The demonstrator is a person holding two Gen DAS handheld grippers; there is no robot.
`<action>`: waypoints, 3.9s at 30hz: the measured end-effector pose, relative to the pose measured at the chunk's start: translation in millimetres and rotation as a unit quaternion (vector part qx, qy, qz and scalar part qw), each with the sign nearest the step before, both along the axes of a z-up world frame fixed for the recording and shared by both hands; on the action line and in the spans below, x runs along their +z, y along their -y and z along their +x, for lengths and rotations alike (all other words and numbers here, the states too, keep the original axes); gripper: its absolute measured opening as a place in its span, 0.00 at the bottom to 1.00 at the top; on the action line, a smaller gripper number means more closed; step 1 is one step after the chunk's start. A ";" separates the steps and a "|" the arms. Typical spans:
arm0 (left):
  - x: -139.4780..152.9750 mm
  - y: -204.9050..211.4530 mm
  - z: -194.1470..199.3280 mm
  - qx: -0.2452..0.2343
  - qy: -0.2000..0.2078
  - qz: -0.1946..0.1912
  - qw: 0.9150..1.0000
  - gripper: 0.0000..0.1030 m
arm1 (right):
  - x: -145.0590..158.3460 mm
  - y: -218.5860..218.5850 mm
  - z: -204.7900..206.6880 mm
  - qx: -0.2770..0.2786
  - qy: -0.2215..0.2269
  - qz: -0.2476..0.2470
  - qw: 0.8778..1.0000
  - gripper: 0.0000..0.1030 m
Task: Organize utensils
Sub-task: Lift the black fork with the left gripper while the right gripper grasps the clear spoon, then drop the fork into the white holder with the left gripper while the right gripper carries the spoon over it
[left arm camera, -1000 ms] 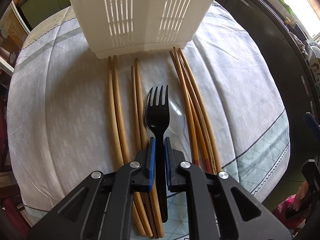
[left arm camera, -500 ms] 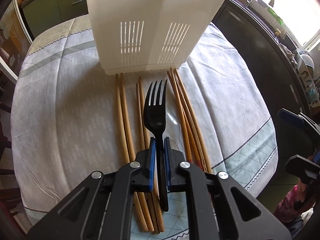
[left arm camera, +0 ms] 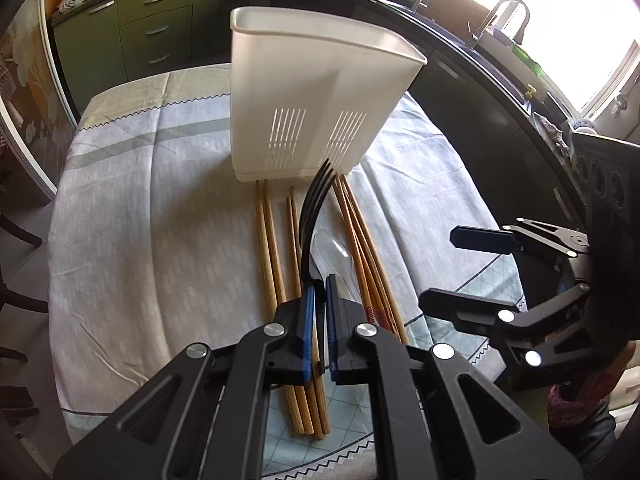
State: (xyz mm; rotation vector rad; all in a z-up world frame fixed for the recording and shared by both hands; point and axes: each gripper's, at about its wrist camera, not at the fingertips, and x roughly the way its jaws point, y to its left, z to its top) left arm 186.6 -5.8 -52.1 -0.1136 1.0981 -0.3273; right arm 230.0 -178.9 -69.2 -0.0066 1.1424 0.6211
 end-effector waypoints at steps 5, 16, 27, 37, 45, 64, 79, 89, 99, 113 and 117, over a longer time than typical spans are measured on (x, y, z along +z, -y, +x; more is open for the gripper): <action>19.4 -12.7 -16.1 0.011 0.034 0.004 0.999 0.05 | -11.8 -20.7 9.8 0.016 -0.032 0.002 0.999 0.45; 26.3 -14.4 -28.0 0.003 0.047 -0.001 0.999 0.05 | -54.1 -71.0 29.7 0.038 -0.071 -0.086 0.993 0.27; 23.1 -13.8 -27.4 -0.002 0.044 -0.002 0.999 0.05 | -66.4 -74.6 41.1 0.037 -0.079 -0.138 0.987 0.26; 22.8 -12.5 -26.8 -0.008 0.045 0.000 0.999 0.05 | -78.3 -87.7 38.0 0.039 -0.060 -0.188 0.980 0.17; 22.4 -13.5 -25.5 -0.006 0.044 0.001 0.999 0.05 | -69.1 -67.0 33.5 0.014 -0.049 -0.090 0.995 0.09; 116.2 -12.2 13.3 0.018 0.170 -0.016 0.985 0.05 | 42.5 -10.1 -14.6 -0.057 0.134 0.124 0.982 0.09; 154.0 7.9 97.8 0.056 0.252 0.021 0.966 0.05 | 63.0 52.9 -38.4 -0.086 0.164 0.146 0.972 0.09; 92.1 19.4 120.0 0.051 0.187 0.061 0.979 0.06 | 67.7 60.6 -36.7 -0.090 0.170 0.148 0.970 0.09; 89.0 6.2 102.0 0.051 0.186 0.049 0.980 0.12 | 117.2 57.2 -10.6 -0.121 0.234 0.164 0.951 0.09; 97.2 -29.4 35.0 0.042 0.192 0.043 0.980 0.13 | 155.8 -2.6 89.0 -0.192 0.380 0.107 0.898 0.09; 98.2 -30.9 24.8 0.039 0.194 0.046 0.979 0.18 | 125.4 -8.4 105.3 -0.195 0.352 0.092 0.911 0.10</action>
